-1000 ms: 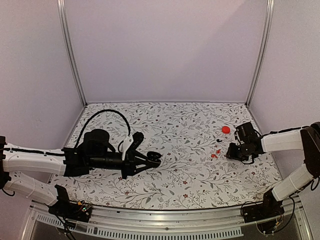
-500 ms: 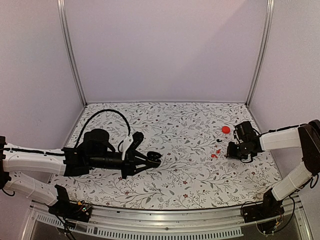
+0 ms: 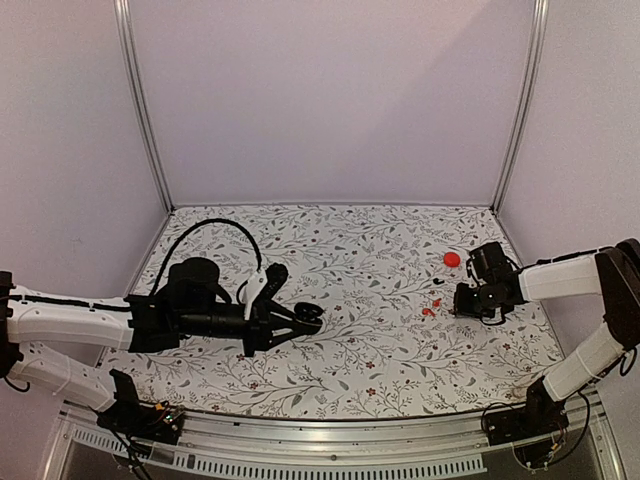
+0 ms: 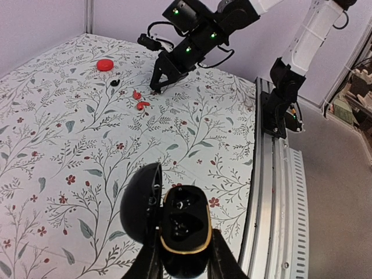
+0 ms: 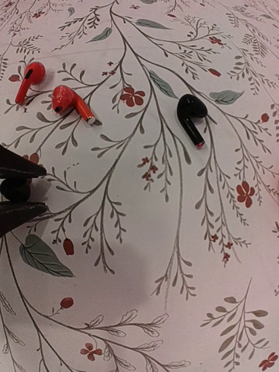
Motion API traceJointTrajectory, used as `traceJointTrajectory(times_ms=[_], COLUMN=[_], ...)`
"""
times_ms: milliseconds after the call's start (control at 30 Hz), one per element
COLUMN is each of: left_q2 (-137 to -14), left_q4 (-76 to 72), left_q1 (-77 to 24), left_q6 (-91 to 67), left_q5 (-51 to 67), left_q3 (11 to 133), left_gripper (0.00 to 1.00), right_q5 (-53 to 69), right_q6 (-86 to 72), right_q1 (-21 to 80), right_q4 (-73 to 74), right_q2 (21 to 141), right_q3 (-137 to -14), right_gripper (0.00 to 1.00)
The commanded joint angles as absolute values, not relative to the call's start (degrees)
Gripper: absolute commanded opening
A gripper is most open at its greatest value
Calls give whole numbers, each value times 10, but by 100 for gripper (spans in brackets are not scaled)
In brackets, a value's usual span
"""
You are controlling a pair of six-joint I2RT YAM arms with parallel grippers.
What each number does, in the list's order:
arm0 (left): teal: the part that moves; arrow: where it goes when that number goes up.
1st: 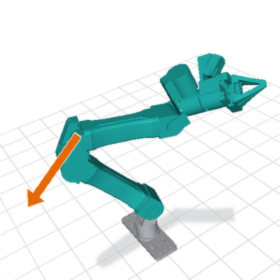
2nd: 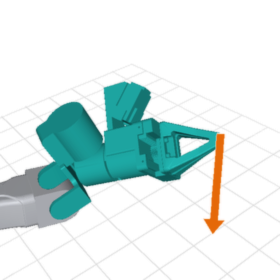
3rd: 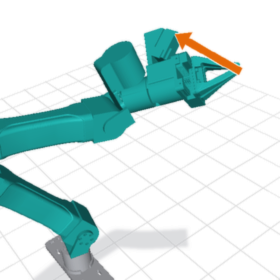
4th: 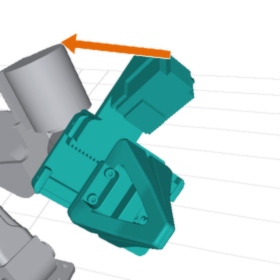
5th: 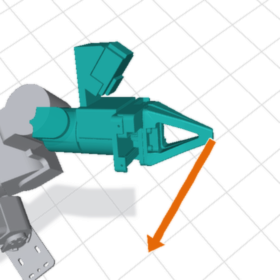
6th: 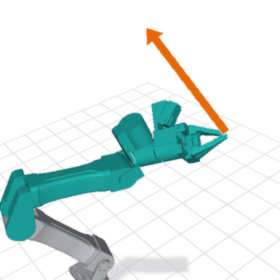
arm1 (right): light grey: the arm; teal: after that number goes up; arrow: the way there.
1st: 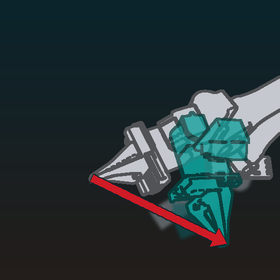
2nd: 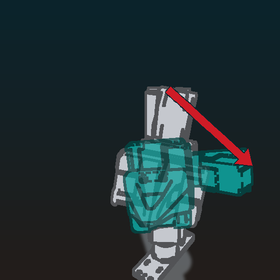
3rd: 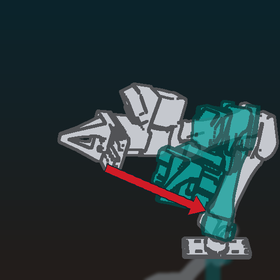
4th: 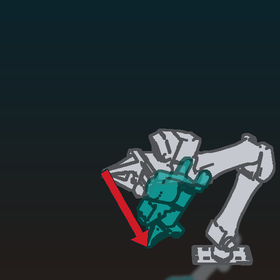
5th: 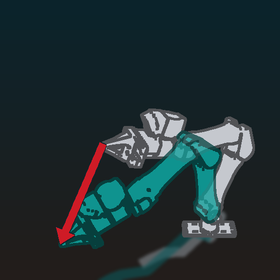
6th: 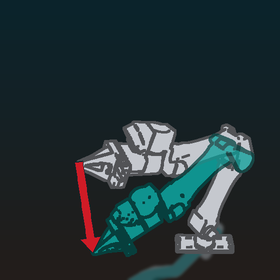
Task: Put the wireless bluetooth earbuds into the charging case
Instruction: Adjust the right earbud at the corner of the board.
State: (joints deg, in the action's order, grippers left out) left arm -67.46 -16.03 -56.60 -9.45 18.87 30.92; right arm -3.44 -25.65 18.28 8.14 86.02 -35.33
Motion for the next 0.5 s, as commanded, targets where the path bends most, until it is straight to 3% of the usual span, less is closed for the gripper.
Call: traceJointTrajectory(times_ms=[0,467], left_q2=[-677,-691], left_q4=[-178,-206], left_q1=[-558,-558], left_q6=[-92,-94], left_q5=[196,201], left_q3=[310,302], left_gripper=[0,0], right_q5=[-22,37], right_q6=[-251,-221], right_q1=[180,183], right_q4=[79,56], right_q2=[870,849], right_q3=[-364,-362], right_gripper=[11,7])
